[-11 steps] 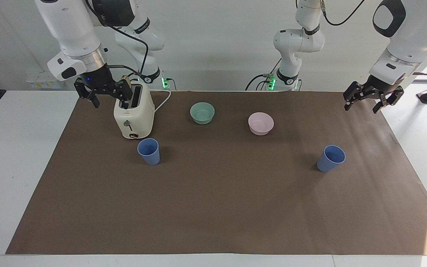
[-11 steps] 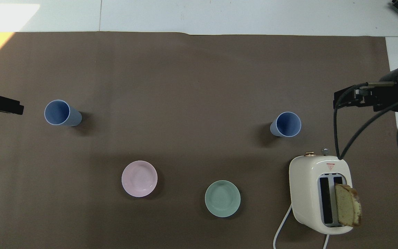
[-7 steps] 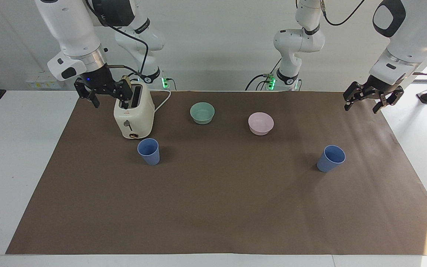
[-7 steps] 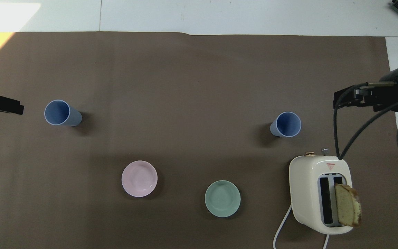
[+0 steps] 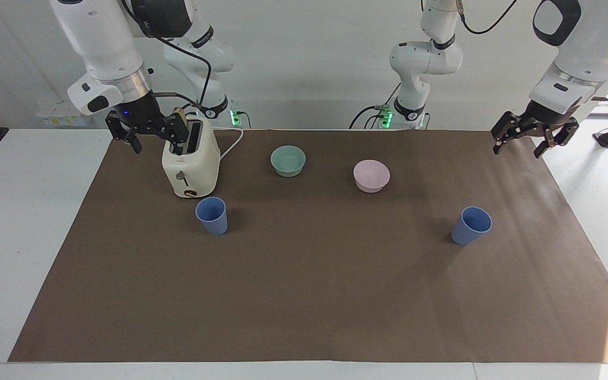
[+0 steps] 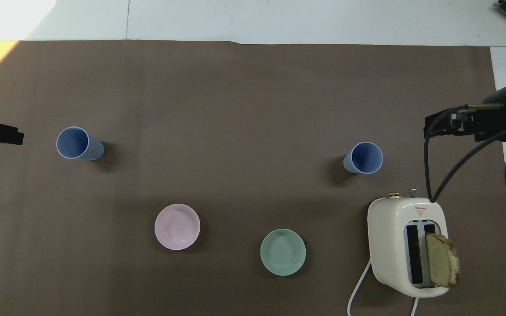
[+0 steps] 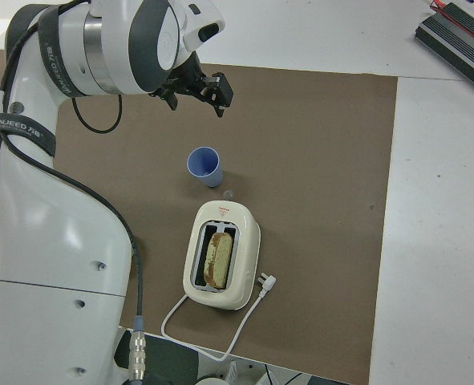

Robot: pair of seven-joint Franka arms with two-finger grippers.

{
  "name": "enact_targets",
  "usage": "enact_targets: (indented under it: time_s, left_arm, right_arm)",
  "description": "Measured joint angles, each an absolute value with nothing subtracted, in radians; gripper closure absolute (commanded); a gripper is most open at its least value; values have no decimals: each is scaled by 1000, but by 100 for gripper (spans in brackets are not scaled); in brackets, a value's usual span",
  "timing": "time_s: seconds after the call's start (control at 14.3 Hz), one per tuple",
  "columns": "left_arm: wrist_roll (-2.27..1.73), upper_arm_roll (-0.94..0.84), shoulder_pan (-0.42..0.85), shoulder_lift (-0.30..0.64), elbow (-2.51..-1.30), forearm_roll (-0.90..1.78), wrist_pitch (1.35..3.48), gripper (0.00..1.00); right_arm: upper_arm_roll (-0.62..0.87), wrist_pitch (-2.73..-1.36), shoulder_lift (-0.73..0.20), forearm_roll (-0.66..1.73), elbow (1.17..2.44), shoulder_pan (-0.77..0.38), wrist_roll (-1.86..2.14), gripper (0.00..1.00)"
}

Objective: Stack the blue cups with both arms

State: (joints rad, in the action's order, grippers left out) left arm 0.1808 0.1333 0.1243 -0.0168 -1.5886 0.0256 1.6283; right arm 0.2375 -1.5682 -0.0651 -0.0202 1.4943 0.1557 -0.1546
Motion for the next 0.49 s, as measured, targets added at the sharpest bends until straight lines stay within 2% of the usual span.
enact_targets:
  time_s: [0.49]
  left_arm:
    - [179, 138, 123, -22, -1589, 26, 1594, 0]
  right_arm:
    - [237, -1568, -65, -20, 1494, 156, -155, 0]
